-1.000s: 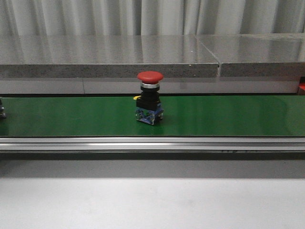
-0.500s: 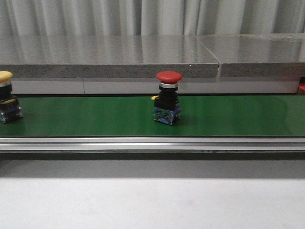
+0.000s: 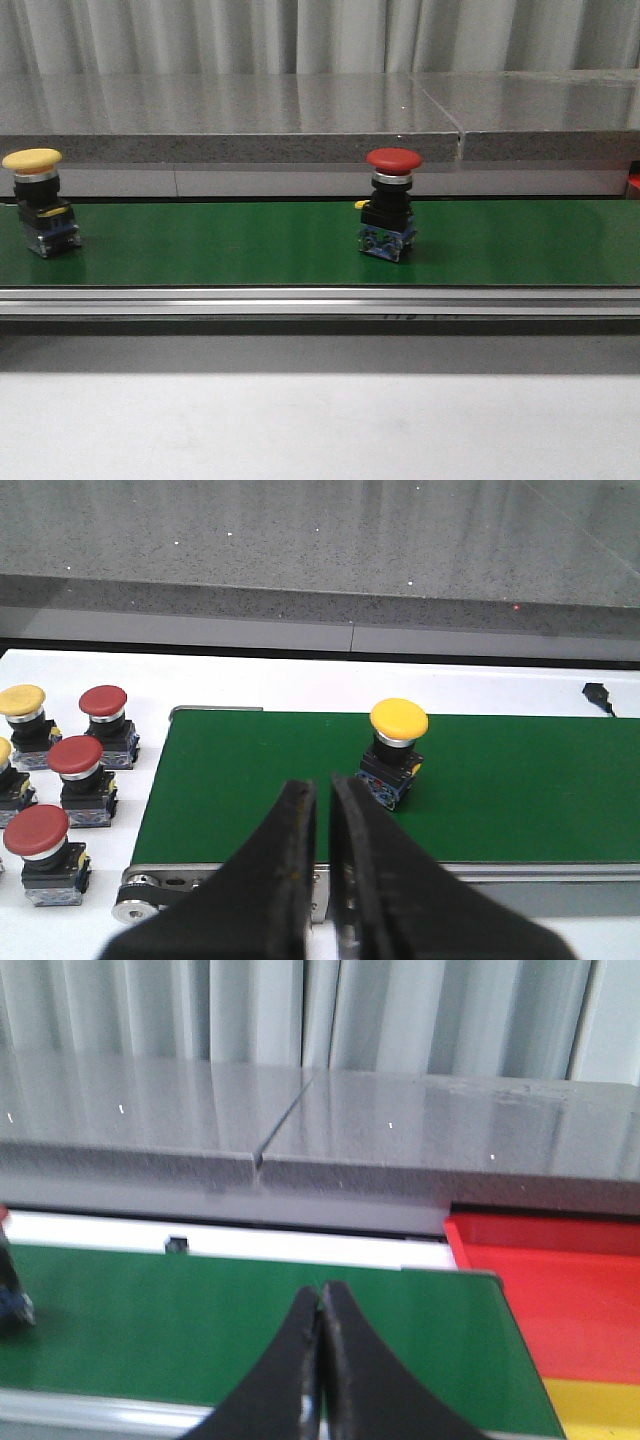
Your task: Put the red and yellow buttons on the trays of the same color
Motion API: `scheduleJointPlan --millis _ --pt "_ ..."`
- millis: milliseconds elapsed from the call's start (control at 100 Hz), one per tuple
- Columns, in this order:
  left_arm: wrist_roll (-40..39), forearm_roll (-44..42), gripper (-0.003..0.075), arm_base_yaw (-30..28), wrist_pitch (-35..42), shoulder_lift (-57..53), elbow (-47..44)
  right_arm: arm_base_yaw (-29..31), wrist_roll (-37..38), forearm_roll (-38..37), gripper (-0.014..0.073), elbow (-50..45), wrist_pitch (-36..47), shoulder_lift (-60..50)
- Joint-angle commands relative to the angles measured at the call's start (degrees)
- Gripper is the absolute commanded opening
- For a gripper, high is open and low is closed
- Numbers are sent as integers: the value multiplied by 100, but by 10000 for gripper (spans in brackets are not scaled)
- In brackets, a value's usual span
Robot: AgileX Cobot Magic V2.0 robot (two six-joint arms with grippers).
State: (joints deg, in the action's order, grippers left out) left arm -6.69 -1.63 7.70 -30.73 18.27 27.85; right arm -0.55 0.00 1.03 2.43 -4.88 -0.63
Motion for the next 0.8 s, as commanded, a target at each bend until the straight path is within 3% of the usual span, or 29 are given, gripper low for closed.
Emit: scheduleJointPlan --millis 0,290,480,790 --pt "-24 42 -19 36 467 38 136 -8 0 328 -67 601 58 82" --pt "-24 42 -19 36 467 38 136 -8 0 414 -67 2542 -2562 1667" --pt "-24 42 -19 36 467 38 136 -8 0 429 -67 3774 -3784 3080" --pt "-24 42 -19 36 467 38 136 -8 0 500 -67 4496 -4066 4629"
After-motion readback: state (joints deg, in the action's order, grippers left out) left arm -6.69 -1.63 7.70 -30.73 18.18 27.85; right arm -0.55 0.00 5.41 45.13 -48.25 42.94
